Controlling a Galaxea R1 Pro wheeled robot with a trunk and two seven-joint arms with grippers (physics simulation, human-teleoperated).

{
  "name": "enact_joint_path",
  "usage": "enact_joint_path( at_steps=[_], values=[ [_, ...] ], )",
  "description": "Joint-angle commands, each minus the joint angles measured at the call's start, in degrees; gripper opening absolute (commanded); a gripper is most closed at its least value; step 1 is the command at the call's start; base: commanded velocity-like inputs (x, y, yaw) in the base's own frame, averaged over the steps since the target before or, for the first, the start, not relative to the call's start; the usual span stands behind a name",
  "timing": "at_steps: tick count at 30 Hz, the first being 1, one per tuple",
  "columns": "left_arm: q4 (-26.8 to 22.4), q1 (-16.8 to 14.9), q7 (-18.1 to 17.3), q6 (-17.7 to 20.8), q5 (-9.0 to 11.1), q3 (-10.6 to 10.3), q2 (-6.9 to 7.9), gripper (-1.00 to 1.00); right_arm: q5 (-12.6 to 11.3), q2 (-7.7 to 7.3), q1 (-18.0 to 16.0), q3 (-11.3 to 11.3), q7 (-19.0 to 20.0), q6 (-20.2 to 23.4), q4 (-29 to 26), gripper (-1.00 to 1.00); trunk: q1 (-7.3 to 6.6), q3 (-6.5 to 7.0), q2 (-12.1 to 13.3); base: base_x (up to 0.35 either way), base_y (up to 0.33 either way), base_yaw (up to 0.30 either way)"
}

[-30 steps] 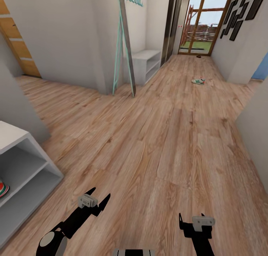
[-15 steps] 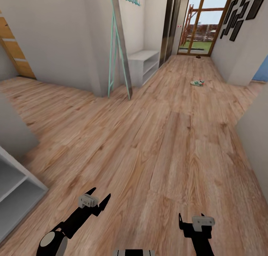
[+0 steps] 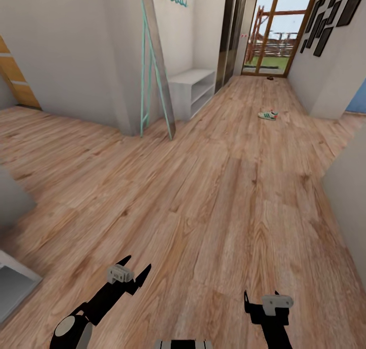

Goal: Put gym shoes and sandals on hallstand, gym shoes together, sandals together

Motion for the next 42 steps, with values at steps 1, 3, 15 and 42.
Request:
enact_joint_path(
  at_steps=[1, 3, 15, 42],
  values=[
    [0.0, 0.0, 0.0, 0.0, 0.0, 0.0, 0.01, 1.0, 0.0, 0.01, 0.0, 0.0, 0.0, 0.0, 0.0, 1.0, 0.0, 0.0, 0.0, 0.285, -0.2, 0.0],
    [0.0, 0.0, 0.0, 0.0, 0.0, 0.0, 0.02, 1.0, 0.0, 0.01, 0.0, 0.0, 0.0, 0.0, 0.0, 1.0, 0.0, 0.0, 0.0, 0.286, -0.199, 0.0],
    [0.0, 0.0, 0.0, 0.0, 0.0, 0.0, 0.04, 1.0, 0.0, 0.0, 0.0, 0.0, 0.0, 0.0, 0.0, 1.0, 0.0, 0.0, 0.0, 0.3, -0.157, 0.0],
    [0.1, -0.1, 0.0, 0.0, 0.0, 0.0, 0.03, 1.0, 0.1, 0.03, 0.0, 0.0, 0.0, 0.0, 0.0, 1.0, 0.0, 0.0, 0.0, 0.318, -0.09, 0.0]
  ],
)
